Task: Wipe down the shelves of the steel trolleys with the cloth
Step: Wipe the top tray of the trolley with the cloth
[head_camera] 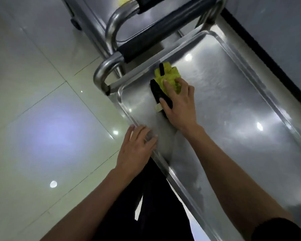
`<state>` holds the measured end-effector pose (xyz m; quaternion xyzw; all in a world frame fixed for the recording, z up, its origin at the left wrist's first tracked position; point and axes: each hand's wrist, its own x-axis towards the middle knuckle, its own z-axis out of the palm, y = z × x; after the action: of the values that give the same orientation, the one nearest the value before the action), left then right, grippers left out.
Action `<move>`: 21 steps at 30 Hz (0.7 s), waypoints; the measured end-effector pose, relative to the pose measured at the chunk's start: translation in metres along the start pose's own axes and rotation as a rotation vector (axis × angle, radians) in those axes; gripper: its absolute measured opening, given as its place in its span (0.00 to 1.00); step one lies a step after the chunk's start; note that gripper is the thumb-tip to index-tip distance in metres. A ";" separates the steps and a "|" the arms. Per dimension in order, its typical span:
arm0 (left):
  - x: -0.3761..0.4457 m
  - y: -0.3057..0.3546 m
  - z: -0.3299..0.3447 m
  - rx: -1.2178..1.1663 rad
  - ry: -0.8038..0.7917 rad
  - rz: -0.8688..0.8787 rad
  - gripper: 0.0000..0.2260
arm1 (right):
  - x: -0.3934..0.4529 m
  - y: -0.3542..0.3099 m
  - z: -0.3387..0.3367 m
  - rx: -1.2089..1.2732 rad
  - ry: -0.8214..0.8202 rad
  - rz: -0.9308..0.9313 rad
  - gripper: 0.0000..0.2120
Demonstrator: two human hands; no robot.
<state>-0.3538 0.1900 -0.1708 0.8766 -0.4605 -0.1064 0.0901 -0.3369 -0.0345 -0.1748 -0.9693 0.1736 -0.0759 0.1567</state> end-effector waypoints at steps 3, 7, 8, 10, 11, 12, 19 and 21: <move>-0.009 0.006 0.005 0.003 -0.022 -0.027 0.15 | -0.007 -0.041 0.012 0.051 -0.055 -0.130 0.24; -0.015 0.007 0.003 0.035 -0.032 -0.010 0.18 | -0.015 -0.088 0.027 0.065 -0.142 -0.328 0.22; -0.017 0.008 0.002 0.038 -0.028 -0.012 0.19 | -0.014 -0.093 0.029 0.065 -0.157 -0.357 0.22; -0.019 0.008 0.001 0.040 -0.024 -0.020 0.20 | -0.009 -0.091 0.027 0.071 -0.178 -0.391 0.23; -0.019 0.009 0.000 0.036 -0.025 -0.024 0.20 | -0.005 -0.086 0.025 0.073 -0.187 -0.403 0.23; -0.018 0.010 -0.001 0.034 -0.026 -0.027 0.20 | 0.000 -0.079 0.023 0.072 -0.192 -0.410 0.23; -0.011 0.014 -0.001 0.029 0.041 -0.037 0.16 | 0.044 -0.006 0.006 0.109 -0.073 -0.218 0.23; -0.004 0.015 -0.003 0.039 0.032 -0.056 0.15 | 0.058 0.014 0.001 0.101 -0.041 -0.164 0.23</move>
<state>-0.3674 0.1849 -0.1634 0.8923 -0.4364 -0.0859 0.0773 -0.2874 -0.0674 -0.1754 -0.9725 0.0862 -0.0775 0.2019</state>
